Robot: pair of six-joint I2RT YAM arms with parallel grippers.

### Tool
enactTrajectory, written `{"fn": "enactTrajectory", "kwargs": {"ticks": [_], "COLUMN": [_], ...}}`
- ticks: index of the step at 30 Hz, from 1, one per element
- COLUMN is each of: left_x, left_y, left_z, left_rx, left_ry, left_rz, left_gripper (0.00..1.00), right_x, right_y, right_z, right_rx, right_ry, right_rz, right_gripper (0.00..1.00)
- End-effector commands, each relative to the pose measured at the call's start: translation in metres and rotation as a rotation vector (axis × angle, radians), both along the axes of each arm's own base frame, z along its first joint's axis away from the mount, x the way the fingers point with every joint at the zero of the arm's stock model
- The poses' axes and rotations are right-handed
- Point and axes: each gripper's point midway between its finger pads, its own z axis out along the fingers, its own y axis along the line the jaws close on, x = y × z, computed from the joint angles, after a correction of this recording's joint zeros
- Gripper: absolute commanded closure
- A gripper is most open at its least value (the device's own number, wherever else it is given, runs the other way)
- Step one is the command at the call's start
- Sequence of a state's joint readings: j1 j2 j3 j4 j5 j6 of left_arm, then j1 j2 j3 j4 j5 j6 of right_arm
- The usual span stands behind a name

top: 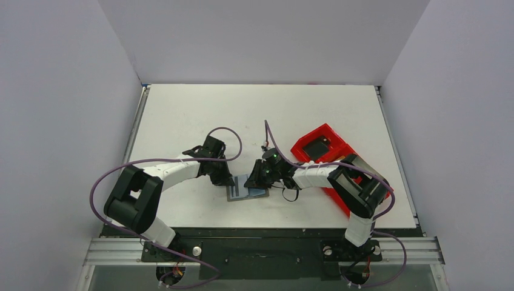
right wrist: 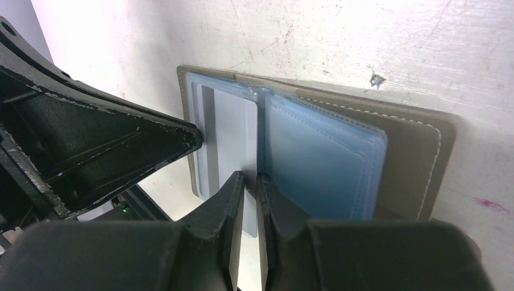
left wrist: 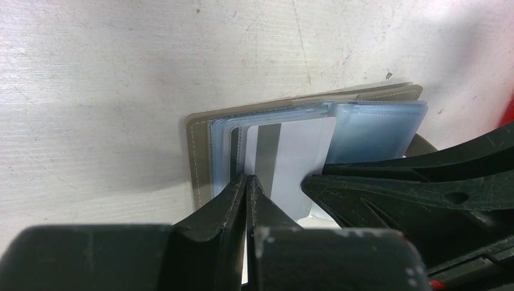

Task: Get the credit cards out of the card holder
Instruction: Remove the credit card from the card holder.

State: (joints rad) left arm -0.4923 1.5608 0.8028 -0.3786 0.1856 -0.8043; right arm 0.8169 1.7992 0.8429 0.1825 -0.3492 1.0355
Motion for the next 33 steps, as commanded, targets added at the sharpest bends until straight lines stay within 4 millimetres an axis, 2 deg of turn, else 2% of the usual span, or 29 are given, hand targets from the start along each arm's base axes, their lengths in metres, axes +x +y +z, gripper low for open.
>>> {"fn": "enactTrajectory", "kwargs": {"ticks": [1, 12, 27, 30, 32, 33], "left_x": [-0.011, -0.014, -0.015, -0.015, -0.014, -0.014], "left_y": [0.018, 0.025, 0.029, 0.029, 0.028, 0.028], "left_z": [-0.023, -0.026, -0.028, -0.028, -0.028, -0.028], "left_rx": [0.105, 0.132, 0.143, 0.141, 0.141, 0.14], "left_ry": [0.028, 0.042, 0.05, 0.05, 0.047, 0.048], "left_rz": [0.011, 0.02, 0.031, 0.031, 0.031, 0.031], "left_gripper": [1.0, 1.0, 1.0, 1.0, 1.0, 1.0], "right_x": [0.006, 0.013, 0.018, 0.017, 0.017, 0.017], "right_y": [0.012, -0.01, -0.031, -0.03, -0.027, -0.026], "right_z": [0.021, 0.016, 0.002, 0.002, 0.004, 0.005], "right_rx": [0.084, 0.071, 0.052, 0.062, 0.076, 0.083], "right_ry": [-0.045, -0.044, -0.024, -0.023, -0.02, -0.019], "right_rz": [0.007, -0.04, -0.087, -0.083, -0.076, -0.071], "right_gripper": [0.92, 1.0, 0.99, 0.98, 0.93, 0.88]}}
